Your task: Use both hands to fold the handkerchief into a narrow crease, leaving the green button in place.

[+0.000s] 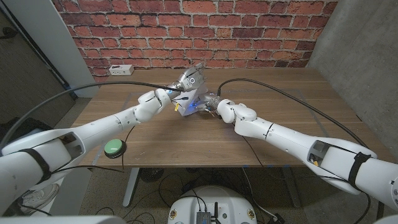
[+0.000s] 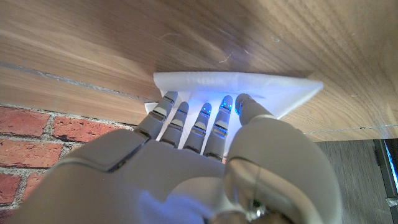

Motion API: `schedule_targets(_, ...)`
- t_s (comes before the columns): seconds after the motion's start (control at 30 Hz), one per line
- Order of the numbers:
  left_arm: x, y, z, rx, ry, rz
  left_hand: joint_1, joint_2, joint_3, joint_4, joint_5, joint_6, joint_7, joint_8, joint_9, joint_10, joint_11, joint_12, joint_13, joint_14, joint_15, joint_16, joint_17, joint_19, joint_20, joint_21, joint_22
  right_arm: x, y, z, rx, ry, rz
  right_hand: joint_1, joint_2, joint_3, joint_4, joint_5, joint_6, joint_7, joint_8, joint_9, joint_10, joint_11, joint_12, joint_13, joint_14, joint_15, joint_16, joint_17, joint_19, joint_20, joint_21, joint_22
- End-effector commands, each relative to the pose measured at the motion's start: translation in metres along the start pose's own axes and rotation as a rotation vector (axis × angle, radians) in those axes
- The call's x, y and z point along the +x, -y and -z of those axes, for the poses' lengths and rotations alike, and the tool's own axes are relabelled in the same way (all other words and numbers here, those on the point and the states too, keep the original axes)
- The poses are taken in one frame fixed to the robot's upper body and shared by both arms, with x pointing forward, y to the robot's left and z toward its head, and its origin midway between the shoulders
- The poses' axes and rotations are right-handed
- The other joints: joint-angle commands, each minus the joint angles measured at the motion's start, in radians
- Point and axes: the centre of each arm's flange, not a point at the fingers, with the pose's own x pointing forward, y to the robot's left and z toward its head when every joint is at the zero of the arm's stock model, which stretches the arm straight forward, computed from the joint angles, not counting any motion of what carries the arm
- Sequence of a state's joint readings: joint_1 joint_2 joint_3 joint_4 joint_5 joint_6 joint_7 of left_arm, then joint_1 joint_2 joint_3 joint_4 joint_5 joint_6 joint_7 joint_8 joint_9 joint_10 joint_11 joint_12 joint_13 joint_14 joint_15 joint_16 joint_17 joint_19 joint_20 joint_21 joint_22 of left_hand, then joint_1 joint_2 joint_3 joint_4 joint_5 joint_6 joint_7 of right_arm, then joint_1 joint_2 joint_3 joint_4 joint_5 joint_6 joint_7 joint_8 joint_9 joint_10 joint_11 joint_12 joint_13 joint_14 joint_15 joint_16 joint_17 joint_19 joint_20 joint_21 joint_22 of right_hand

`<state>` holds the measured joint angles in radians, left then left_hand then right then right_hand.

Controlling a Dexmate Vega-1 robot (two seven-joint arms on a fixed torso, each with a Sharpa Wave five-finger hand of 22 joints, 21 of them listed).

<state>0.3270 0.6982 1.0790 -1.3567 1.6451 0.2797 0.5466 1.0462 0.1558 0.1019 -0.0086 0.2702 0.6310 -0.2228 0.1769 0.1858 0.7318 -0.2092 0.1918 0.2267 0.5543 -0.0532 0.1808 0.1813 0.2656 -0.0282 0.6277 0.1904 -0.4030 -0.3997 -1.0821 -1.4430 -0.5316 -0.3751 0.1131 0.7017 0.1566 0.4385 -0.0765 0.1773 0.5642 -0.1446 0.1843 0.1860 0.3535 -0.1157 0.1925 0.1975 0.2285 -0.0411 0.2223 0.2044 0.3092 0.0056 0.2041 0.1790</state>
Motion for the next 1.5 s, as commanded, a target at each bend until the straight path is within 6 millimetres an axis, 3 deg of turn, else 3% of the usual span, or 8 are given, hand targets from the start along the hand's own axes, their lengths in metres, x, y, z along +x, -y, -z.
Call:
schedule_targets(0.03,0.006,-0.009,-0.010,0.006,-0.083,0.011,-0.083,0.014,0.009,0.053,0.004,-0.085,0.000,0.001,0.000,-0.078,0.002,0.000,-0.014,-0.044,-0.167,0.001,0.004,-0.020,0.021,-0.013,0.002,-0.003,0.001,0.001,-0.004,-0.015,-0.006,0.003,-0.016,-0.004,-0.009,-0.003,0.003,0.011,0.004,0.003,0.003,0.010,0.002,0.001,-0.002,-0.078,0.003,0.000,0.004,0.008,0.010,0.002)
schedule_targets(0.13,0.006,-0.011,-0.011,0.004,-0.110,0.007,-0.118,0.029,0.023,0.080,-0.002,-0.106,-0.001,0.003,0.001,-0.103,0.002,0.002,-0.016,-0.060,-0.169,0.003,0.005,-0.026,0.030,-0.016,0.003,-0.005,0.002,0.001,-0.005,-0.021,-0.006,0.002,-0.016,-0.006,-0.010,-0.003,0.003,0.012,0.004,0.003,0.003,0.011,0.002,0.001,-0.001,-0.078,0.003,0.000,0.006,0.009,0.011,0.002)
schedule_targets(0.53,-0.002,-0.021,-0.011,-0.034,-0.153,-0.014,-0.126,0.030,0.032,0.086,-0.005,-0.110,-0.001,0.004,0.001,-0.107,0.002,0.004,-0.016,-0.066,-0.168,0.002,0.005,-0.031,0.031,-0.018,0.003,-0.031,0.024,0.004,-0.010,-0.064,0.083,-0.008,-0.023,-0.016,-0.013,-0.003,0.003,0.018,0.004,0.003,0.004,0.019,0.004,0.001,0.002,-0.074,0.004,-0.001,0.015,0.012,0.013,0.001)
schedule_targets(1.1,-0.016,-0.022,-0.003,-0.127,-0.235,0.045,-0.138,0.026,0.048,0.093,-0.011,-0.104,0.000,0.010,0.002,-0.104,0.002,0.011,-0.016,-0.072,-0.168,0.004,0.004,-0.012,0.032,-0.012,0.002,-0.086,0.038,0.035,0.063,-0.260,0.239,-0.031,-0.037,-0.034,-0.014,-0.003,0.009,0.026,0.007,0.003,0.012,0.037,0.007,0.001,0.012,-0.070,0.006,-0.002,0.023,0.022,0.014,0.001)
schedule_targets(1.37,-0.023,-0.017,-0.001,-0.245,-0.318,0.128,-0.145,0.023,0.052,0.096,-0.016,-0.104,0.000,0.010,0.002,-0.110,0.003,0.011,-0.017,-0.072,-0.166,0.006,0.004,-0.004,0.034,-0.009,0.002,-0.105,0.040,0.042,0.090,-0.347,0.366,-0.043,-0.012,-0.033,-0.003,-0.001,0.007,0.025,0.006,0.003,0.011,0.032,0.007,0.001,0.013,-0.075,0.009,0.003,0.024,0.019,0.013,0.001)
schedule_targets(1.5,-0.026,-0.013,-0.001,-0.293,-0.360,0.179,-0.180,0.017,0.054,0.115,-0.030,-0.120,0.000,0.005,0.001,-0.138,0.004,0.006,-0.017,-0.076,-0.164,0.007,0.005,-0.006,0.040,-0.011,0.002,-0.106,0.036,0.042,0.114,-0.330,0.398,-0.045,-0.006,-0.033,-0.002,-0.001,0.006,0.025,0.006,0.003,0.011,0.033,0.007,0.001,0.011,-0.074,0.009,0.004,0.024,0.019,0.013,0.001)
